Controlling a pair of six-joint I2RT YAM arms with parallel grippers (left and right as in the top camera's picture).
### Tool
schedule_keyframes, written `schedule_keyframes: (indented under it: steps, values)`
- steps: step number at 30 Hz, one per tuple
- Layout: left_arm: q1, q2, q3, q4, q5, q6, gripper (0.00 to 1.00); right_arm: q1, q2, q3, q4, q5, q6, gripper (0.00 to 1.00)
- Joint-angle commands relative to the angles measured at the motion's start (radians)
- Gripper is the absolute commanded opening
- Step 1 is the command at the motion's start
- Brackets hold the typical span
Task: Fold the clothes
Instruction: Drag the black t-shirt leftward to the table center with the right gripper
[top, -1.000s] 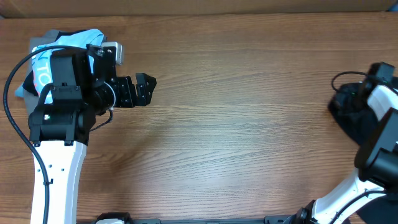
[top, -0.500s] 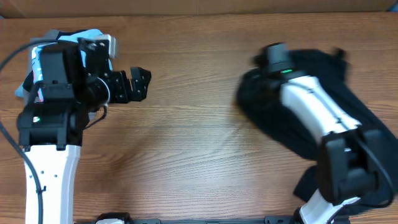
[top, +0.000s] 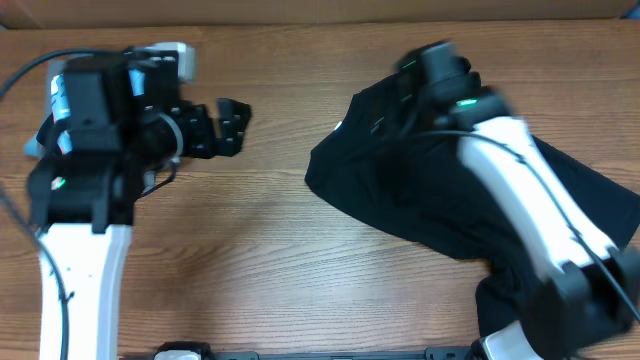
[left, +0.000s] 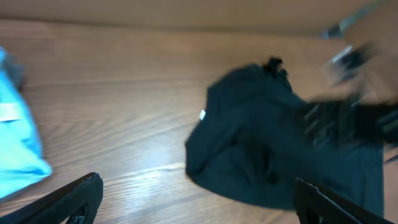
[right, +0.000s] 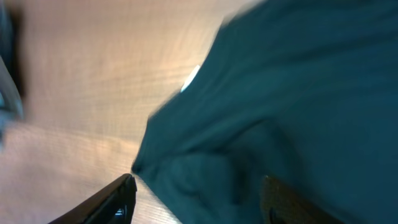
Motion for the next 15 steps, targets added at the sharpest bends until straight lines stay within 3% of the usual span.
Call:
schedule_keyframes:
  steps: [1, 9, 15]
  values:
    - [-0.106, 0.101, 0.018, -0.006, 0.012, 0.058, 1.0, -0.089, -0.129, 0.072, -0.028, 0.025, -0.003, 0.68]
    - [-0.309, 0.393, 0.018, 0.046, -0.126, 0.12, 0.99, -0.278, -0.288, 0.077, -0.131, 0.025, 0.005, 0.71]
    - [-0.347, 0.576, 0.018, 0.08, -0.14, 0.172, 0.84, -0.418, -0.359, 0.077, -0.208, 0.023, 0.009, 0.71]
